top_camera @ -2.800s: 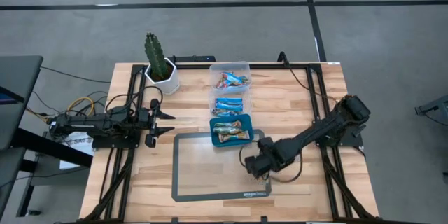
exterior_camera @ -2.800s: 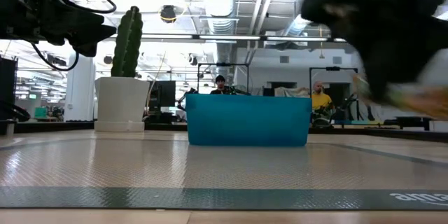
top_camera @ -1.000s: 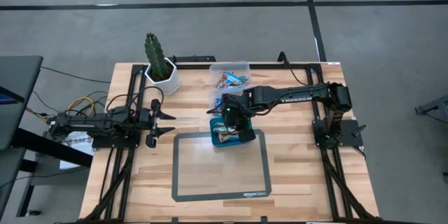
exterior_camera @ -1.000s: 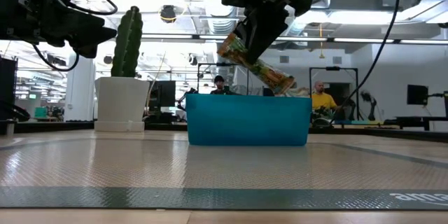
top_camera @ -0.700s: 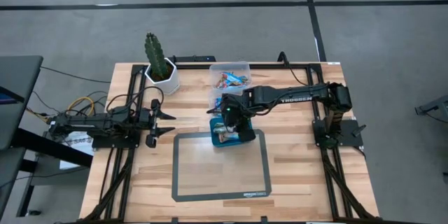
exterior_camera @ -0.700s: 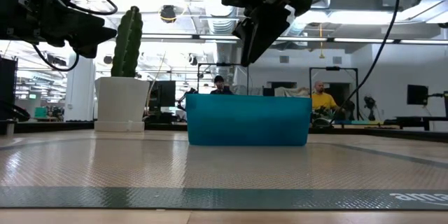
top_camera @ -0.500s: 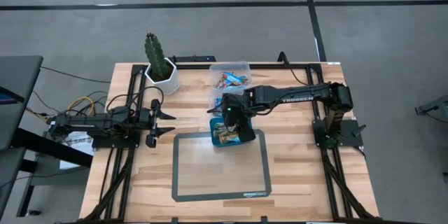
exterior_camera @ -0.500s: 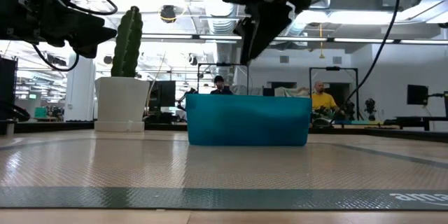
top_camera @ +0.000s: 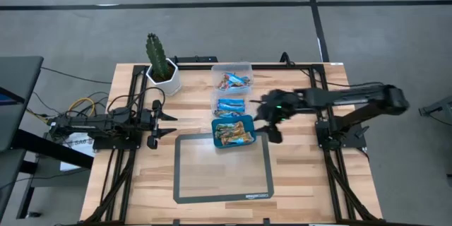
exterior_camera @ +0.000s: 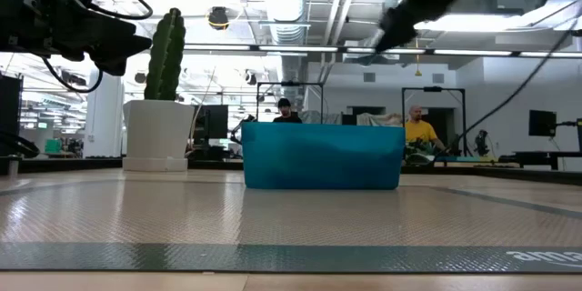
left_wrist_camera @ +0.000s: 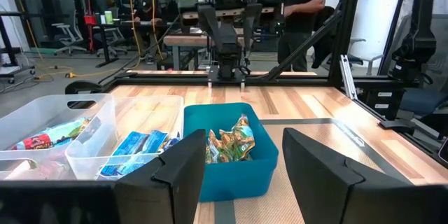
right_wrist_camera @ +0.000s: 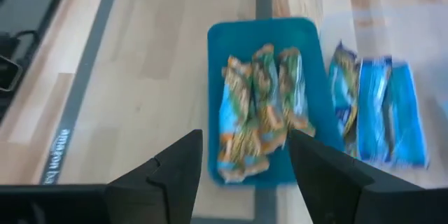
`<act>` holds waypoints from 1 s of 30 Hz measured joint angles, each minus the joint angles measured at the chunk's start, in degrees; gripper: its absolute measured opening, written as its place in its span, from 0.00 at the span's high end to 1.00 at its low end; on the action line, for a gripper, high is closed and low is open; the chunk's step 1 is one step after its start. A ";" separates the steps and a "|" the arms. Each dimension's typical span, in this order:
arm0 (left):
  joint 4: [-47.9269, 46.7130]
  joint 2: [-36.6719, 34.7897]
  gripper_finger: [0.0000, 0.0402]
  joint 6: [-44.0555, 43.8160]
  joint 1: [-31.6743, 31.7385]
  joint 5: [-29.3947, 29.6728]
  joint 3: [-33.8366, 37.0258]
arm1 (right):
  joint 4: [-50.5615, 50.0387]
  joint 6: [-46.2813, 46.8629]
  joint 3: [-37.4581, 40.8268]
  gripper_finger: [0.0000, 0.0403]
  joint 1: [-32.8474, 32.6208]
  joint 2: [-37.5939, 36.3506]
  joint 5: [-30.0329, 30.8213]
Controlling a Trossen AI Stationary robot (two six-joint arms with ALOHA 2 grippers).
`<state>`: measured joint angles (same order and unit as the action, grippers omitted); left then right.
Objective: Pick and place Granola Bars by type
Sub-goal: Return to Home Position
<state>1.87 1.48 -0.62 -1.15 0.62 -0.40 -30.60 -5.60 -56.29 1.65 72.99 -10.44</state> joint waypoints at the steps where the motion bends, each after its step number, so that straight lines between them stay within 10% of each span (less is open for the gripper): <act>1: 0.00 0.00 0.54 0.00 0.00 0.00 0.02 | 0.79 1.13 2.94 0.50 0.00 -2.88 0.00; 13: 0.00 0.00 0.54 0.00 0.00 0.00 0.01 | 10.62 35.40 31.92 0.50 -0.48 -34.16 -0.06; 30: 0.00 0.00 0.54 0.00 0.00 0.00 0.00 | 22.35 21.17 49.89 0.49 -5.45 -55.88 -0.07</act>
<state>1.87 1.48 -0.62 -1.15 0.62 -0.40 -8.25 15.56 -6.40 -3.80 17.10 -10.50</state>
